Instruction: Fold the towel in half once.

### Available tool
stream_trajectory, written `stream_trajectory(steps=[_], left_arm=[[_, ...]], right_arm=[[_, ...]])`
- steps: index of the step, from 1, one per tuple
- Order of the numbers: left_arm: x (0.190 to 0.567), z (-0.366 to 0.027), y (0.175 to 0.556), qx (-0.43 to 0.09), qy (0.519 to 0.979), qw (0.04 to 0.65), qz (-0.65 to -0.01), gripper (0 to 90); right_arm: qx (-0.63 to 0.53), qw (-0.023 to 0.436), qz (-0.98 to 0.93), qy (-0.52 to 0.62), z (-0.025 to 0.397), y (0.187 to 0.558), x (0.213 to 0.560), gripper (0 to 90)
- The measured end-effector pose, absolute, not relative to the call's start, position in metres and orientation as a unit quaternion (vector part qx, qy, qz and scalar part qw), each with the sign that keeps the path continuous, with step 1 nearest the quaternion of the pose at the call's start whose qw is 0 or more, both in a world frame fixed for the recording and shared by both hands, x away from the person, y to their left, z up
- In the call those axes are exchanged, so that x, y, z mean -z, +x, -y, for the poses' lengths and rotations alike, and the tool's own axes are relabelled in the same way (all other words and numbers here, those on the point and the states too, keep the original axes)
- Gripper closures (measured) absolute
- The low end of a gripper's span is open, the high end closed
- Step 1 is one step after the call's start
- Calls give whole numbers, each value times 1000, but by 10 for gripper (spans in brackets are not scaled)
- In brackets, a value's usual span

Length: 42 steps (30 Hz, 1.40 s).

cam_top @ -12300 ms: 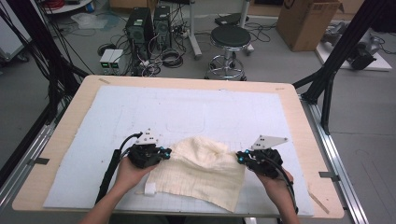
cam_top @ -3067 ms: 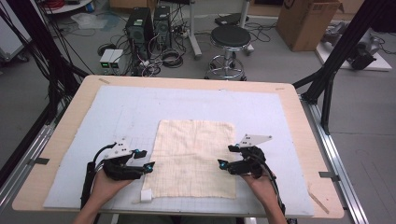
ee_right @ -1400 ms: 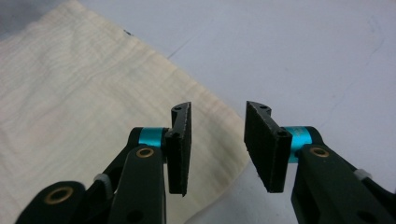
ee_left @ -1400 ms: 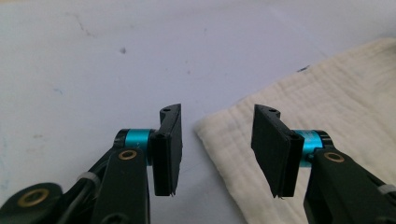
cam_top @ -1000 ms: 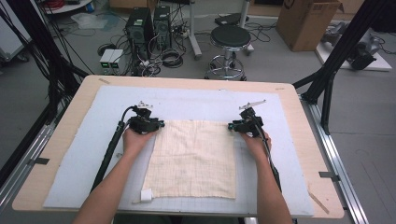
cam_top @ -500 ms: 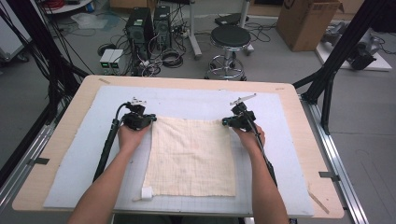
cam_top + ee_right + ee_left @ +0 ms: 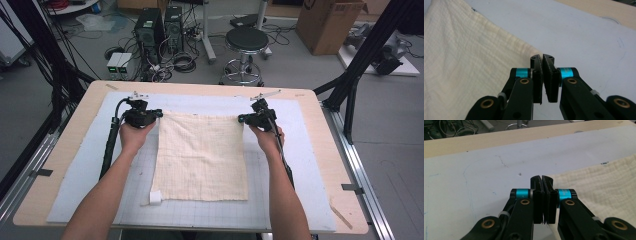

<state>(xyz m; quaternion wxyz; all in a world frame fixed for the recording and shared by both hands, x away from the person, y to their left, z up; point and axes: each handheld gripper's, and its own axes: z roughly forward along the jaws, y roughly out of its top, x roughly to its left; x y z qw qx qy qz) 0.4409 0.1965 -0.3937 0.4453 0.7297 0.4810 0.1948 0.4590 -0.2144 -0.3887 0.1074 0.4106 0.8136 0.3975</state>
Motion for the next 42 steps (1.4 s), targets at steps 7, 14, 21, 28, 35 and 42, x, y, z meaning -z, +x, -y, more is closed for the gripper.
stream_trajectory(steps=[7, 14, 21, 28, 35, 42], left_arm=[[386, -189, 432, -196, 744, 444, -458, 877], [380, -190, 417, -191, 744, 459, -447, 877], [379, -193, 404, -183, 749, 465, -435, 877], [377, -196, 393, -176, 751, 474, -425, 878], [378, -201, 379, -164, 752, 484, -417, 878], [375, -204, 364, -167, 760, 483, -400, 878]], right_arm=[[-413, 90, -810, 407, 218, 451, 384, 865], [-431, 88, -806, 396, 222, 441, 374, 865], [-442, 80, -810, 378, 220, 429, 368, 865], [-452, 71, -812, 362, 222, 420, 362, 865], [-462, 64, -812, 352, 224, 408, 353, 865], [-465, 53, -816, 341, 222, 396, 347, 865]])
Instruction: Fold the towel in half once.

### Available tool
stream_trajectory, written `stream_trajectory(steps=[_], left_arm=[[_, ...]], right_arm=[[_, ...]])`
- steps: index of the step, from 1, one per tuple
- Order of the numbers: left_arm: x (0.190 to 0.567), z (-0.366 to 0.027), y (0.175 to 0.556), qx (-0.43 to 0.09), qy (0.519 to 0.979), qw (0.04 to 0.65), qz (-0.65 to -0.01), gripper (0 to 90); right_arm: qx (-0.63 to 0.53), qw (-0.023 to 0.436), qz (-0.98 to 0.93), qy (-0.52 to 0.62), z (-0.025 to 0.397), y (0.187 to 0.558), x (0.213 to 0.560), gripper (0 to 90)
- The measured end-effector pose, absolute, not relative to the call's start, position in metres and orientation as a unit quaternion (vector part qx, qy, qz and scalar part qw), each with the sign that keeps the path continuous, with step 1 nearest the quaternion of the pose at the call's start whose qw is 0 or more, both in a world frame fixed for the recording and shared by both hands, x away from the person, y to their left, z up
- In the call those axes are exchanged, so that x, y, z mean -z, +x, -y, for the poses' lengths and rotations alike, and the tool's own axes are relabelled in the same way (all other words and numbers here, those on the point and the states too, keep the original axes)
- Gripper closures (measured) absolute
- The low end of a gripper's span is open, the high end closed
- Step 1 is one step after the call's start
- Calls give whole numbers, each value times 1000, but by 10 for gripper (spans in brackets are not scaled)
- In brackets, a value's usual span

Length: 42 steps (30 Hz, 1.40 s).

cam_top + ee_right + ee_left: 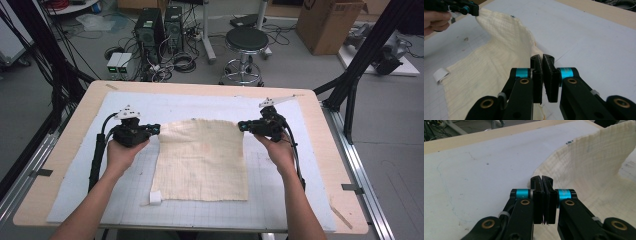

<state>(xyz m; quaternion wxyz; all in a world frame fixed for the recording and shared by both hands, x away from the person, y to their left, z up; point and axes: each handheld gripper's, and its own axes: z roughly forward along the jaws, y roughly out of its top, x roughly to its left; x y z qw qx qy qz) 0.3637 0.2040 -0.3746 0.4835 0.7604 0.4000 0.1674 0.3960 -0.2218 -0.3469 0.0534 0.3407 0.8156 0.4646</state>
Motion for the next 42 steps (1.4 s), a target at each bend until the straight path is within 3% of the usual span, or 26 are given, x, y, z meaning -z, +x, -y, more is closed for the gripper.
stream_trajectory(steps=[25, 42], left_arm=[[401, -206, 298, -176, 792, 466, -353, 878], [423, -214, 263, -152, 803, 466, -338, 878]], right_arm=[[-458, 39, -828, 322, 230, 343, 380, 865], [-447, 36, -841, 302, 229, 306, 398, 863]])
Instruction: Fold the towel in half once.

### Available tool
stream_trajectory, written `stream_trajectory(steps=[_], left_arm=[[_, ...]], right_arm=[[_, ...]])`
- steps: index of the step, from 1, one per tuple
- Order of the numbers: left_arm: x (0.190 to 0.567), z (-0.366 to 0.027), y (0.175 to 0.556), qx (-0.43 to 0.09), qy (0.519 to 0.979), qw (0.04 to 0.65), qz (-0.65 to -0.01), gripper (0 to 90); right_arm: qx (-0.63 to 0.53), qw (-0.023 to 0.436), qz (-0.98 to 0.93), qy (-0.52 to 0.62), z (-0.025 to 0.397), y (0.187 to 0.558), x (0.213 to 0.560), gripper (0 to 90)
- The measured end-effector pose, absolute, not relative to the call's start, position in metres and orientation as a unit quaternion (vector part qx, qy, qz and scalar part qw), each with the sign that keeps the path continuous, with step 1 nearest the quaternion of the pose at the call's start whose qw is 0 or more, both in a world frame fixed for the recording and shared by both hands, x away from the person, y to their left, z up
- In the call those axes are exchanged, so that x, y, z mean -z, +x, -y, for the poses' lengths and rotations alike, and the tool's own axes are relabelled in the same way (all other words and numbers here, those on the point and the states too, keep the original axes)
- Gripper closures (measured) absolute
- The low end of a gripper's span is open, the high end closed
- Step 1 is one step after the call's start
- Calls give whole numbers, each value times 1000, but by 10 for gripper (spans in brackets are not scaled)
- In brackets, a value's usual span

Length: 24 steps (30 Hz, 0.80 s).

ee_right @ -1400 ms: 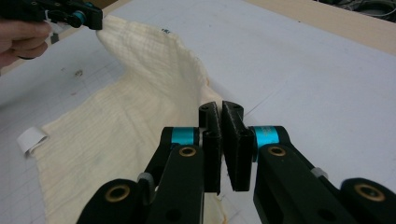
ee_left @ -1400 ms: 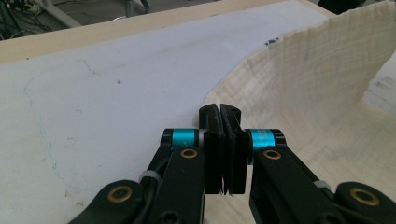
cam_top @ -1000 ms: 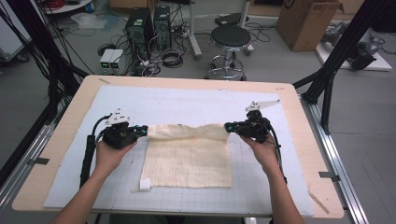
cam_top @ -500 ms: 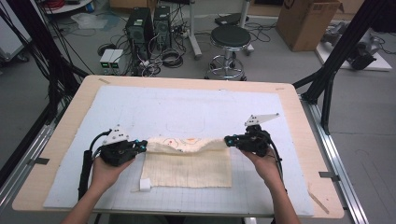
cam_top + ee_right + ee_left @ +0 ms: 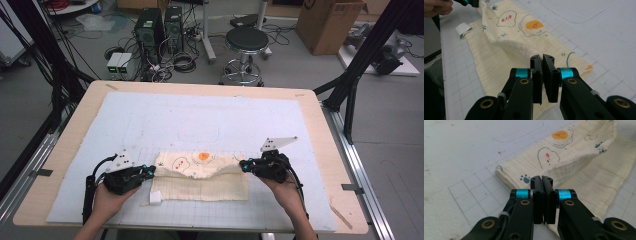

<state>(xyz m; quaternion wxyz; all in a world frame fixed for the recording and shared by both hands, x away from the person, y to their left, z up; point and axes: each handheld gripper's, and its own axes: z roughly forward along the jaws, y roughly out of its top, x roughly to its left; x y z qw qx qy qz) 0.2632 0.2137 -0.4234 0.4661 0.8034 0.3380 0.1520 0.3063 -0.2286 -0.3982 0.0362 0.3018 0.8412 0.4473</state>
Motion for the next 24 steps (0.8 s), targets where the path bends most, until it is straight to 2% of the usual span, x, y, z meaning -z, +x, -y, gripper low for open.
stream_trajectory(steps=[24], left_arm=[[430, -219, 241, -135, 814, 464, -322, 877]], right_arm=[[-444, 24, -842, 306, 238, 280, 415, 861]])
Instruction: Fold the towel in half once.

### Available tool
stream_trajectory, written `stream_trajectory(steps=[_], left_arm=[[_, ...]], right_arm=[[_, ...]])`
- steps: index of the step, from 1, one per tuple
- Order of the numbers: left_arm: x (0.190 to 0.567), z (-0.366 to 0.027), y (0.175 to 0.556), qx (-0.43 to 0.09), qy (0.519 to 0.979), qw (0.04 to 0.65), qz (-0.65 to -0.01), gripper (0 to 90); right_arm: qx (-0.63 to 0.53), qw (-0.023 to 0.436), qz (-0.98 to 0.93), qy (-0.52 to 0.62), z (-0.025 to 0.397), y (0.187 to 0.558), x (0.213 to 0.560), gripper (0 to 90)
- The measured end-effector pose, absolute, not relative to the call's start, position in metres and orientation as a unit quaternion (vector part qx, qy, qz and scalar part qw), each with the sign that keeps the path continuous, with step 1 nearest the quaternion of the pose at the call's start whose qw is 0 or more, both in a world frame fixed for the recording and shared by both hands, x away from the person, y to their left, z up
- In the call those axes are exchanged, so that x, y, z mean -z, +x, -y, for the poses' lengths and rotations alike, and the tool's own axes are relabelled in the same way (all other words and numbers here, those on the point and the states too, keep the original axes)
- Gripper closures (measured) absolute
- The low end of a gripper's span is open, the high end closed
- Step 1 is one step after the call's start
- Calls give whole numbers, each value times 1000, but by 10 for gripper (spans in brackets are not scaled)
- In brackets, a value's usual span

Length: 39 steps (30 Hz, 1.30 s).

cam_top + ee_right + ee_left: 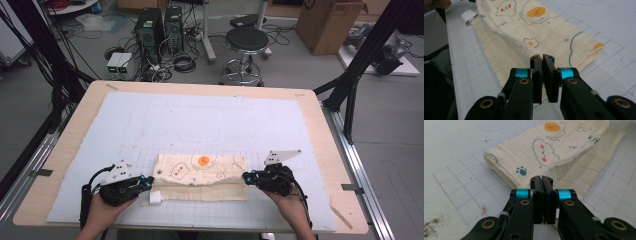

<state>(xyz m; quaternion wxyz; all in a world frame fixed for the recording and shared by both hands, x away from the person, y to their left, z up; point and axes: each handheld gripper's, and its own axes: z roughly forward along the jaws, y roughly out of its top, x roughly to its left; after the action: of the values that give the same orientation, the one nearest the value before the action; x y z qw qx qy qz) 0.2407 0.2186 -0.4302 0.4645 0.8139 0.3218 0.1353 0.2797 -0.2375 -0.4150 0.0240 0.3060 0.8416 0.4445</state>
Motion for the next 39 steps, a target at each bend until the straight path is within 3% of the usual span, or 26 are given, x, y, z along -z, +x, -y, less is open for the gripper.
stream_trajectory(steps=[8, 11, 14, 22, 33, 39], left_arm=[[432, -220, 233, -123, 818, 468, -311, 871], [429, -224, 232, -117, 808, 484, -314, 781], [423, -226, 233, -116, 797, 504, -314, 725], [428, -211, 239, -95, 820, 485, -288, 698], [441, -211, 242, -82, 850, 437, -282, 693], [443, -211, 243, -83, 849, 437, -286, 808]], right_arm=[[-440, 16, -846, 301, 235, 273, 420, 836], [-438, 13, -848, 299, 236, 270, 422, 738], [-452, 27, -843, 291, 239, 265, 418, 708], [-444, 12, -854, 270, 232, 262, 422, 671], [-409, 12, -877, 252, 230, 259, 435, 678], [-395, 16, -884, 250, 227, 260, 437, 829]])
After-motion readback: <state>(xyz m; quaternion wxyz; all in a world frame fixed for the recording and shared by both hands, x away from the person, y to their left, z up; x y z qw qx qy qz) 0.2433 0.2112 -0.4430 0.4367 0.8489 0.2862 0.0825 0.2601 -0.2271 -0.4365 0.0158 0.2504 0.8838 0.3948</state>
